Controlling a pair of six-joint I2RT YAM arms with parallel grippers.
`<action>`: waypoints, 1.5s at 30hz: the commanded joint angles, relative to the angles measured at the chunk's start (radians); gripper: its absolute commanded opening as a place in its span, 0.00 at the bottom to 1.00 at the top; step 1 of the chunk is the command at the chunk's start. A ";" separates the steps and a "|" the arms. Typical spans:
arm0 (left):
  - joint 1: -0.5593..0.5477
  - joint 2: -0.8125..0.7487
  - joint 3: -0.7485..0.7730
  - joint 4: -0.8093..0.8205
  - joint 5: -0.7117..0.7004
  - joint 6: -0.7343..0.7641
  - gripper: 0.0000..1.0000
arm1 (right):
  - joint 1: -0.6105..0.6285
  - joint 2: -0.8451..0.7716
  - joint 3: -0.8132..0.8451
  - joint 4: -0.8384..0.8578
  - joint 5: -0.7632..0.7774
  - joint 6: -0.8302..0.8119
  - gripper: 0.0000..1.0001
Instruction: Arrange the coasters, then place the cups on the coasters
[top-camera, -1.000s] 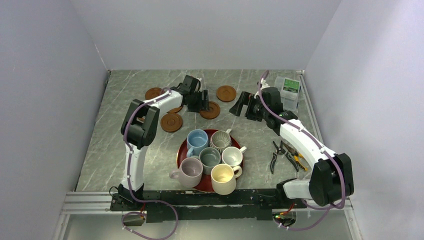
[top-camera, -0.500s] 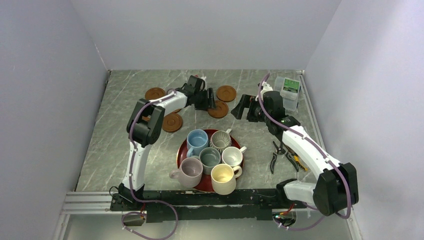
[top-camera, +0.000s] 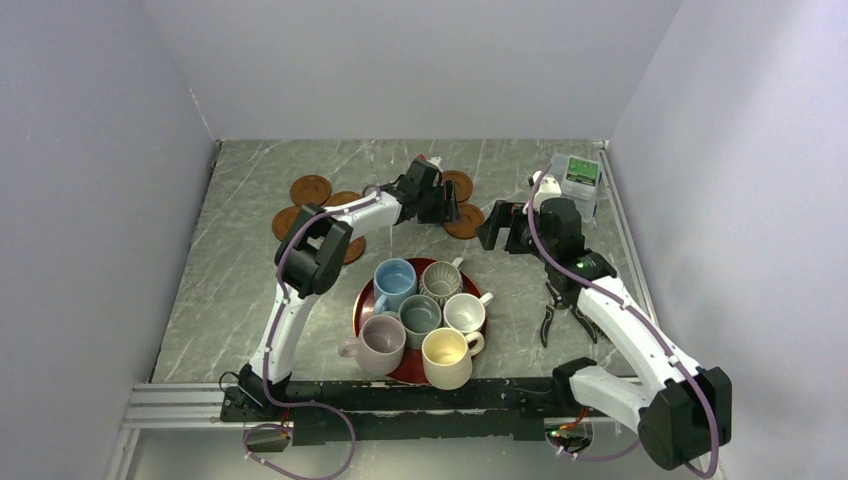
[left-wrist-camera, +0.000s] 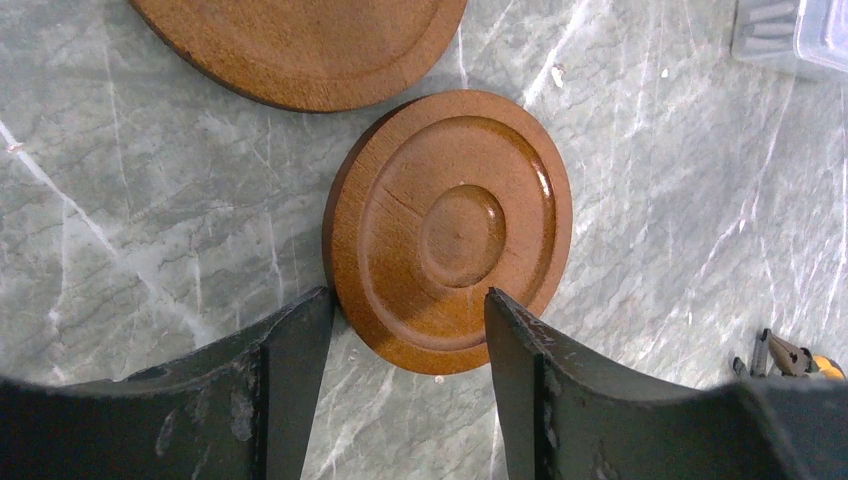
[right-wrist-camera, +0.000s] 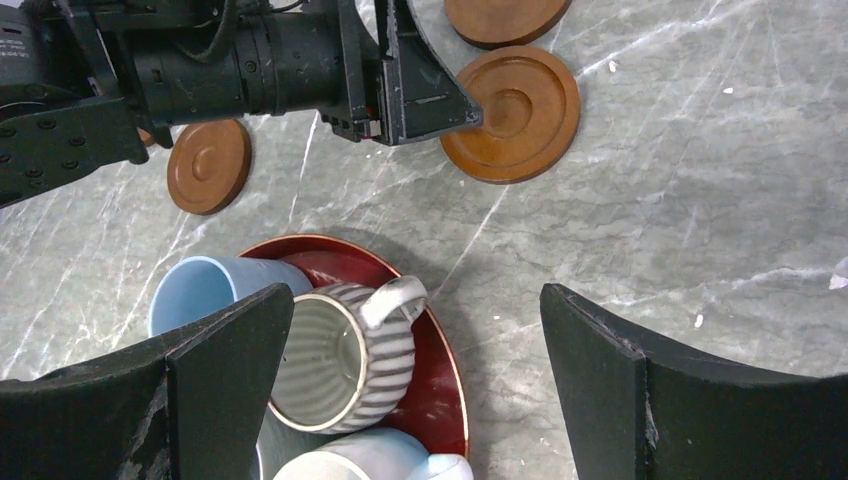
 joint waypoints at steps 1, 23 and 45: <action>-0.005 0.002 0.006 -0.056 -0.083 -0.004 0.66 | -0.002 -0.054 -0.014 0.002 0.038 -0.033 1.00; 0.300 -0.608 -0.280 -0.367 -0.062 0.209 0.85 | 0.000 -0.141 -0.020 -0.023 0.029 -0.007 1.00; 0.365 -0.203 -0.081 -0.278 -0.061 0.344 0.84 | 0.000 -0.126 -0.067 -0.011 -0.016 -0.014 0.99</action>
